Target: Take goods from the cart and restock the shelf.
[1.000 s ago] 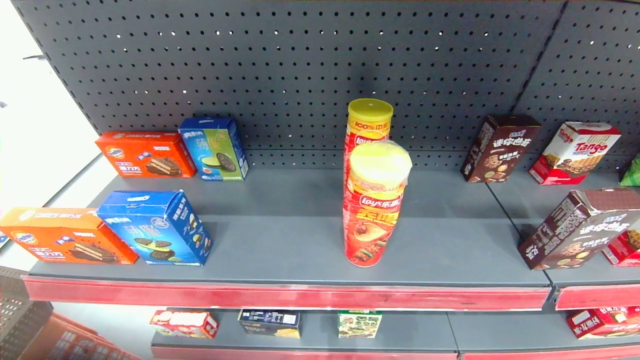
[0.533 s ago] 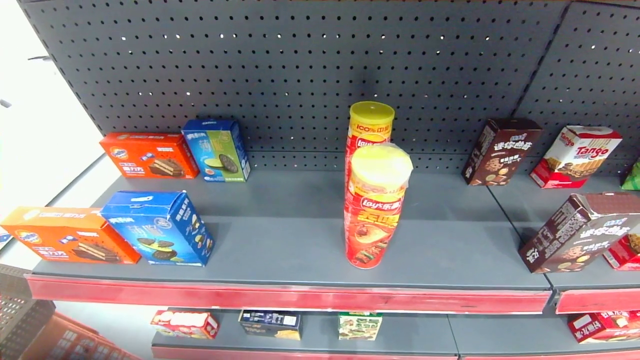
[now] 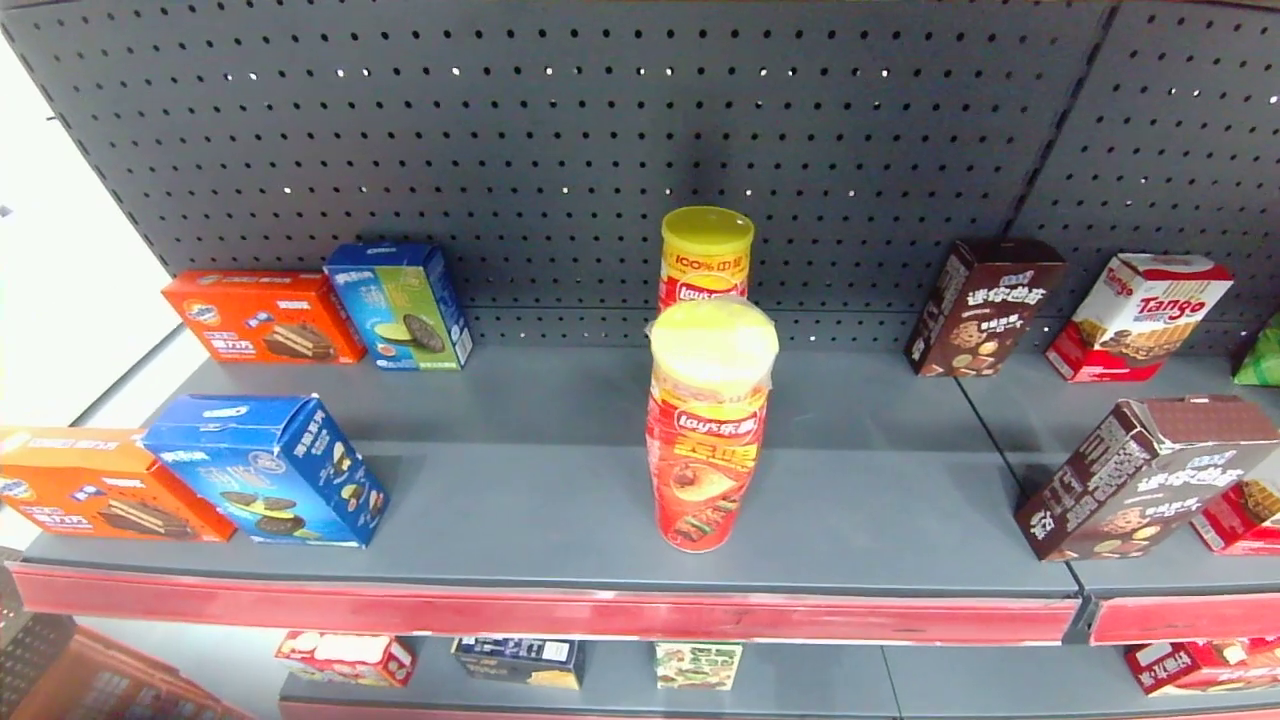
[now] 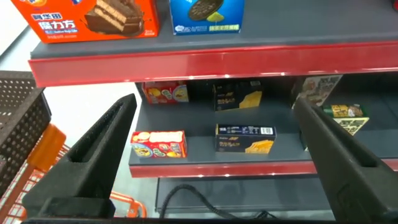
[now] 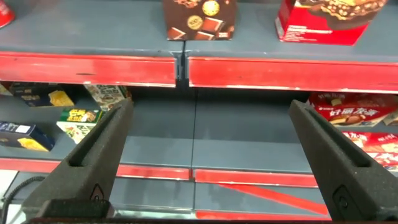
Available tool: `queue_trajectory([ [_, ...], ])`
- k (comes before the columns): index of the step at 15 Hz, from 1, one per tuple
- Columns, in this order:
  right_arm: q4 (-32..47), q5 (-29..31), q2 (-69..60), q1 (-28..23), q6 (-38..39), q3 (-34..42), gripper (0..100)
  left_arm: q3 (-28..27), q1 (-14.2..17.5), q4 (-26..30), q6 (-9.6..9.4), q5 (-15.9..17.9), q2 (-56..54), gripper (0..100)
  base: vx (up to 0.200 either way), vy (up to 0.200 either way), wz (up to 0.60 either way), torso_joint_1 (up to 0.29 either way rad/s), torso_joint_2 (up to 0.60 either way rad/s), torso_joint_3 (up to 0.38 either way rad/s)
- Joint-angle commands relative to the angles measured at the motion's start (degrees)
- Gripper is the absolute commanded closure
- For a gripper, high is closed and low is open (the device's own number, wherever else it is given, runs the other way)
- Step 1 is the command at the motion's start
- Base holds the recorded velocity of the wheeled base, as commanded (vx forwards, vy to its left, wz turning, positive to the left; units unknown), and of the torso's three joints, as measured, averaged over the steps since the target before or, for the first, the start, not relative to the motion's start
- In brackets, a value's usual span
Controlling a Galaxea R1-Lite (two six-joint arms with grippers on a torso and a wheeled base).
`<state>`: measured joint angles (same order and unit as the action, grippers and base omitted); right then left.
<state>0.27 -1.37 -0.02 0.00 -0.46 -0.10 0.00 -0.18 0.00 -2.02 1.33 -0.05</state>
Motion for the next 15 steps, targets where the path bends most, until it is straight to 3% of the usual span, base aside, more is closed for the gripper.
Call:
queue_trajectory([
  [1, 0.0, -0.04, 0.02, 0.0, -0.06, 0.01, 0, 0.0, 0.01, -0.09, 0.0, -0.01, 0.05, 0, -0.2, 0.0, 0.0, 0.002, 0.01, 0.002],
  [6, 0.0, -0.04, 0.02, 0.0, 0.02, 0.01, 0, 0.0, 0.01, 0.0, 0.0, -0.19, 0.05, 0, 0.0, 0.0, 0.0, 0.0, 0.0, 0.0],
  [9, 0.0, -0.04, 0.02, 0.0, 0.02, 0.01, 0, 0.0, 0.01, 0.0, -0.09, -0.01, 0.05, 0, -0.2, 0.0, 0.0, 0.019, 0.0, -0.001],
  [15, 0.0, -0.04, 0.02, 0.0, 0.02, 0.01, 0, 0.0, 0.01, -0.09, 0.09, -0.1, 0.05, 0, 0.0, 0.0, 0.0, 0.0, 0.0, 0.0],
])
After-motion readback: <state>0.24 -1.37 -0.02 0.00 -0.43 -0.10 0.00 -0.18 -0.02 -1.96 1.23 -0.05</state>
